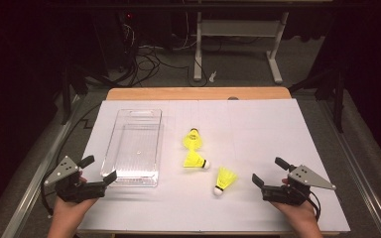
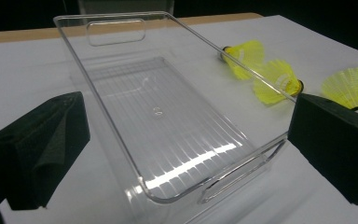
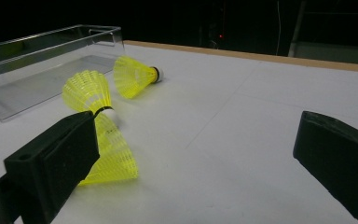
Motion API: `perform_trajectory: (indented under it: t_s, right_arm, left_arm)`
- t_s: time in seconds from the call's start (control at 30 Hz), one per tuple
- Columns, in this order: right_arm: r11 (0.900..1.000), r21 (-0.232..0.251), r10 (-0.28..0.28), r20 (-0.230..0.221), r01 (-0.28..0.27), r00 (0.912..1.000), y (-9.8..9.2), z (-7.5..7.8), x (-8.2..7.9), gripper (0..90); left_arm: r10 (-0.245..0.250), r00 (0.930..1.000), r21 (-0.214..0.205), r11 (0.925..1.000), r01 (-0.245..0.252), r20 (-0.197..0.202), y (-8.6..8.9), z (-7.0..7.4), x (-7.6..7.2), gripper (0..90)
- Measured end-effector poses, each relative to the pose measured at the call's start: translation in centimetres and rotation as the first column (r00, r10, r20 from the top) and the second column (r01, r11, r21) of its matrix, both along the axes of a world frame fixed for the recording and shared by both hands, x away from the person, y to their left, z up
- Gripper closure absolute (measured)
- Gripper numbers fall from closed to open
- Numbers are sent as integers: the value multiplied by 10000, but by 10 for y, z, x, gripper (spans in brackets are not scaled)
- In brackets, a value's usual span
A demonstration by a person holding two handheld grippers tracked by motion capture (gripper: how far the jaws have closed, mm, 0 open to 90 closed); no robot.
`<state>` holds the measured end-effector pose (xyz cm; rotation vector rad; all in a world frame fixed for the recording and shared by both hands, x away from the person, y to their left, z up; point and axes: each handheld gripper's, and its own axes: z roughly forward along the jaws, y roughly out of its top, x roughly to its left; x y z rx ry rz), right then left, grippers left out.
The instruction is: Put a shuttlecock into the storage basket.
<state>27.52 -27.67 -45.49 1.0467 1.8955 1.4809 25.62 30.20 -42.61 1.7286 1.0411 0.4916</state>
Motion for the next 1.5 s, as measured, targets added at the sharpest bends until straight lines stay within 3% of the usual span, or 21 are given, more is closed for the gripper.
perform_trajectory:
  t_s: [0.2, 0.3, 0.43, 0.6, 0.87, 0.97, 1.1, 1.13, 1.17, 1.2, 1.37, 1.5]
  right_arm:
    - [10000, -37, -12, -15, 12, 10000, 1, -1, 0, 6]
    - [10000, -40, 4, -15, -4, 10000, 2, -1, 0, 6]
    - [9999, -113, 46, -12, -46, 10000, 2, -1, 0, 6]
    - [9999, -107, 82, 15, -82, 10000, 1, 0, 0, 6]
    - [9999, -95, 62, 17, -62, 10000, -1, 0, 0, 6]
    - [9999, -124, 53, 13, -53, 10000, 0, -1, 0, 6]
    - [9998, -158, 98, -29, -98, 9999, 2, -1, 0, 6]
    - [9998, -173, 114, -21, -114, 9999, 2, -1, 0, 6]
    - [9998, -168, 116, -28, -117, 9999, 3, -1, 0, 6]
    - [9998, -172, 113, -28, -114, 9999, 3, -1, 0, 6]
    - [9998, -189, 115, -56, -116, 9999, 3, -2, 0, 6]
    - [9997, -204, 132, -74, -133, 9999, 3, -2, 0, 6]
  left_arm:
    - [9, 9999, 94, 10000, -8, -167, 2, -2, 1, 2]
    - [-123, 9992, 325, 9994, 135, -380, 0, -3, 1, 2]
    - [-180, 9979, 927, 9954, 238, -629, -7, -8, 4, 2]
    - [-174, 9946, 1077, 9938, 285, -1021, -8, -10, 6, 2]
    - [-362, 9873, 1746, 9826, 633, -1545, -15, -15, 9, 6]
    - [-418, 9849, 1785, 9813, 720, -1678, -15, -16, 9, 4]
    - [-417, 9767, 1778, 9808, 802, -2106, -15, -21, 11, 5]
    - [-382, 9713, 1854, 9791, 833, -2346, -16, -23, 12, 5]
    - [-382, 9713, 1854, 9791, 833, -2346, -16, -23, 12, 5]
    - [-354, 9665, 1955, 9768, 872, -2543, -17, -25, 14, 6]
    - [-351, 9582, 2107, 9726, 981, -2839, -18, -28, 15, 7]
    - [-269, 9458, 2343, 9662, 1076, -3237, -20, -34, 18, 7]
